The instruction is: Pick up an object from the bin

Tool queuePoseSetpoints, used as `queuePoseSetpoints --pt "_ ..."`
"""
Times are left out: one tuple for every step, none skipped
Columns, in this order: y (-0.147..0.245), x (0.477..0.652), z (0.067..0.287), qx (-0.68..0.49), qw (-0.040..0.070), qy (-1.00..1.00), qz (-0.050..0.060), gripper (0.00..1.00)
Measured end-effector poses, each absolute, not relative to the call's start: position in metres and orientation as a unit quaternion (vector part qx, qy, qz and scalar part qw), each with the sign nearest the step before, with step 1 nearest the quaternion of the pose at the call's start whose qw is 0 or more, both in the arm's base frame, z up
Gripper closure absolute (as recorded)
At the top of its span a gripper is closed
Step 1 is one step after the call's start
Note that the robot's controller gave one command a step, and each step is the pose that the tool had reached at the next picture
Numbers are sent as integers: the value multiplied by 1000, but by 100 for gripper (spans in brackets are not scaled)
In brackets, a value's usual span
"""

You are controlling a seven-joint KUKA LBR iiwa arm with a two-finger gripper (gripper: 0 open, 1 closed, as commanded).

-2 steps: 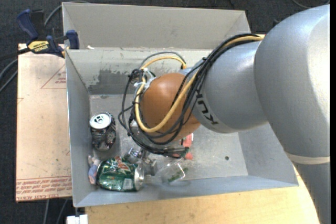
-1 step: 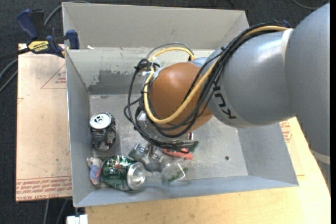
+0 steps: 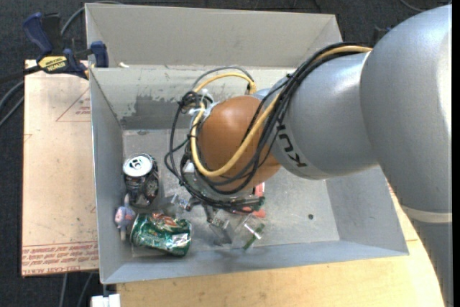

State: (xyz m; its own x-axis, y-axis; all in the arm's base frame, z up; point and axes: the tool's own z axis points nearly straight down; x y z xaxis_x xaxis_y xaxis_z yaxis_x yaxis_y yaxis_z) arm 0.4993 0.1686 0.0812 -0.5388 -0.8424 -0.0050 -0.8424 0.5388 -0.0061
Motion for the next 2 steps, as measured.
queuePoseSetpoints --pt "169 500 82 -480 5 877 -1 0" --pt "202 493 75 -545 5 838 -2 0"
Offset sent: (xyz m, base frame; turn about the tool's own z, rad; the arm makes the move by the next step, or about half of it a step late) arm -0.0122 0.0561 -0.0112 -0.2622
